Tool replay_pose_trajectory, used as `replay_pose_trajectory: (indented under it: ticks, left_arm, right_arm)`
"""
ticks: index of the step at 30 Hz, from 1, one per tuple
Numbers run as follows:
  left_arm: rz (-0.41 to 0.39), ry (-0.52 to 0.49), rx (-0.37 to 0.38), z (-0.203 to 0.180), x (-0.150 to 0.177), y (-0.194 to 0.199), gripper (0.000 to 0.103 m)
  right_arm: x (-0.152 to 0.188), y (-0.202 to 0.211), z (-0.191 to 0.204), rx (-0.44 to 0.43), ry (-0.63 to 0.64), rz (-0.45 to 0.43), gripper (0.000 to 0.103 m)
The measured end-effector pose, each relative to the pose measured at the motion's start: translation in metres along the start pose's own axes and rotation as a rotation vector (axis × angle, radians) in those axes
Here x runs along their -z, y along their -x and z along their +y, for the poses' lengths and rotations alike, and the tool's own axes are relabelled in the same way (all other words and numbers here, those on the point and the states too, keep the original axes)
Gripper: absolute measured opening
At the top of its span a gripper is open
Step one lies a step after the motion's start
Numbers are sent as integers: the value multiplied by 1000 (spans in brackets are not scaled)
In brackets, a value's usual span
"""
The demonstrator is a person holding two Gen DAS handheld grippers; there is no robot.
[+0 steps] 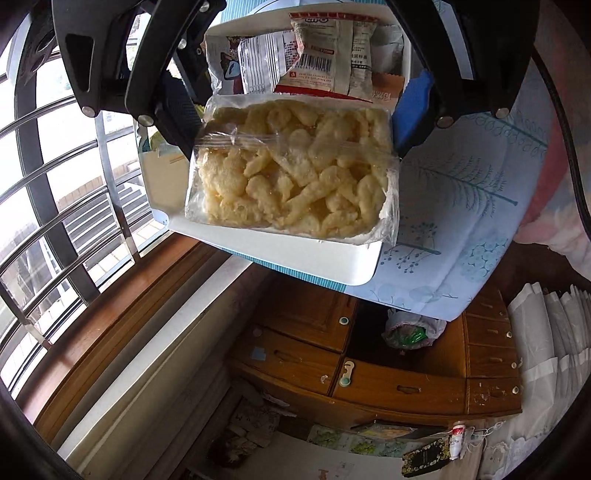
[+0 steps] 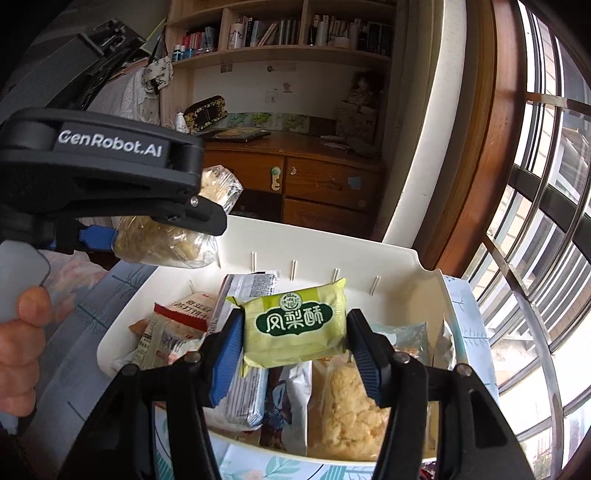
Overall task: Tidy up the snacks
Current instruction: 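Carry the puffed-snack bag and green pastry into the white tray and open both tools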
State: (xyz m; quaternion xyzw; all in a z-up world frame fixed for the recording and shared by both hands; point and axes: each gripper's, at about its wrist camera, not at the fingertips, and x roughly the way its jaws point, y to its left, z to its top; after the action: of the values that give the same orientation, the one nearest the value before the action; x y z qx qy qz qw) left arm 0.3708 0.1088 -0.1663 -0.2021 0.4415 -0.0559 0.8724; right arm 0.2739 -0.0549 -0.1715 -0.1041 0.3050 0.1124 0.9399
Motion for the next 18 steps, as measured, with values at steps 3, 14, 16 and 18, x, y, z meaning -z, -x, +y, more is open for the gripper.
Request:
replay_pose_trajectory:
  ticks: [3, 14, 16, 18]
  left_arm:
    - [19, 14, 21, 1, 2, -12, 91]
    - [14, 24, 6, -6, 5, -15, 99]
    - [7, 21, 10, -9, 6, -11, 99]
    - [2, 17, 12, -12, 7, -7, 99]
  right_arm:
    - [-1, -8, -9, 23, -31, -10, 57]
    - [-2, -16, -23, 53, -81, -9, 77]
    - [-2, -12, -25, 49, -86, -19, 81]
    - [-3, -8, -27, 49, -88, -25, 82]
